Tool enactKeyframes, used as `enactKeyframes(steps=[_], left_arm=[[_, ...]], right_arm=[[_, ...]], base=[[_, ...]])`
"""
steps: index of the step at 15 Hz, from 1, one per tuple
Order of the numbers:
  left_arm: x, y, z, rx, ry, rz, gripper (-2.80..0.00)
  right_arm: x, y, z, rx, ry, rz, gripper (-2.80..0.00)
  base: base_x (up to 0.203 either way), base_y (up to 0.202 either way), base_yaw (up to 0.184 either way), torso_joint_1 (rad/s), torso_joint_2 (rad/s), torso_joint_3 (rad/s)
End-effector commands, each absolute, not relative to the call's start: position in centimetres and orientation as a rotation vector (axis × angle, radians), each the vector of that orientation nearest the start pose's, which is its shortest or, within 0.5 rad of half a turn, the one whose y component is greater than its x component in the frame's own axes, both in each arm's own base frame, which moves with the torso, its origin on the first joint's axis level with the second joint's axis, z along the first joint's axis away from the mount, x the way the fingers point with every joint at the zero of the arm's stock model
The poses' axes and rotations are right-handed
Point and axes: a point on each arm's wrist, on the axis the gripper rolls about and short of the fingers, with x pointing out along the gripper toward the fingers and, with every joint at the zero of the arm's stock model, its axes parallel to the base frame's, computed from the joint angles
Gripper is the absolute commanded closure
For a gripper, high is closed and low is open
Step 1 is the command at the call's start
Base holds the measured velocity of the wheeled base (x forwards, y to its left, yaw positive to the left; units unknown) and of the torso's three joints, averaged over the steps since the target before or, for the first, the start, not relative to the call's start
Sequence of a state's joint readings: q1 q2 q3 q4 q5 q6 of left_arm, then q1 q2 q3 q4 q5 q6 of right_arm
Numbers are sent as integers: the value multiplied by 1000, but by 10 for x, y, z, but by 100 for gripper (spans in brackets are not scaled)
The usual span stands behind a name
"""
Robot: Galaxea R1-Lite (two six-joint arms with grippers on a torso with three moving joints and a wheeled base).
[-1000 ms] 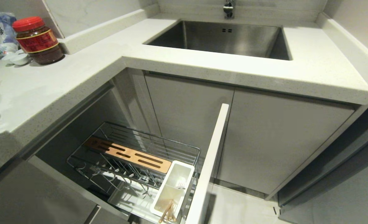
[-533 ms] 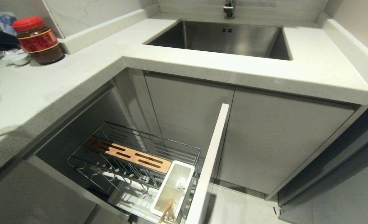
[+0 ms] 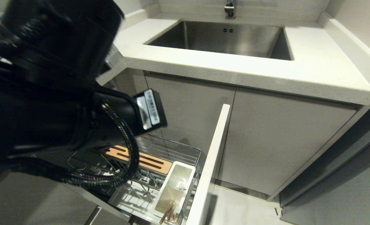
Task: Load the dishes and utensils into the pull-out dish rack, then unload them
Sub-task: Close the cupboard
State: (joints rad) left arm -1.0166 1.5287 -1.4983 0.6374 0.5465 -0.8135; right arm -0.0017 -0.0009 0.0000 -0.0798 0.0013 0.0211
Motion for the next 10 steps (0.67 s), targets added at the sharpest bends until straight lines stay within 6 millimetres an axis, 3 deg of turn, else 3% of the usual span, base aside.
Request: enactKeyframes(steps=[1, 4, 10], left_arm=[[140, -228, 279, -262, 792, -322, 0], [134, -241, 268, -292, 914, -401, 0], [132, -242, 273, -378, 907, -401, 0]], right_arm=[[-21, 0, 77, 21, -57, 1, 0], [-21, 0, 76, 21, -55, 1, 0], [-21, 0, 76, 21, -56, 1, 0]], base=[[0, 0, 0, 0, 0, 0], [0, 0, 0, 0, 0, 0], [0, 0, 0, 0, 0, 0]])
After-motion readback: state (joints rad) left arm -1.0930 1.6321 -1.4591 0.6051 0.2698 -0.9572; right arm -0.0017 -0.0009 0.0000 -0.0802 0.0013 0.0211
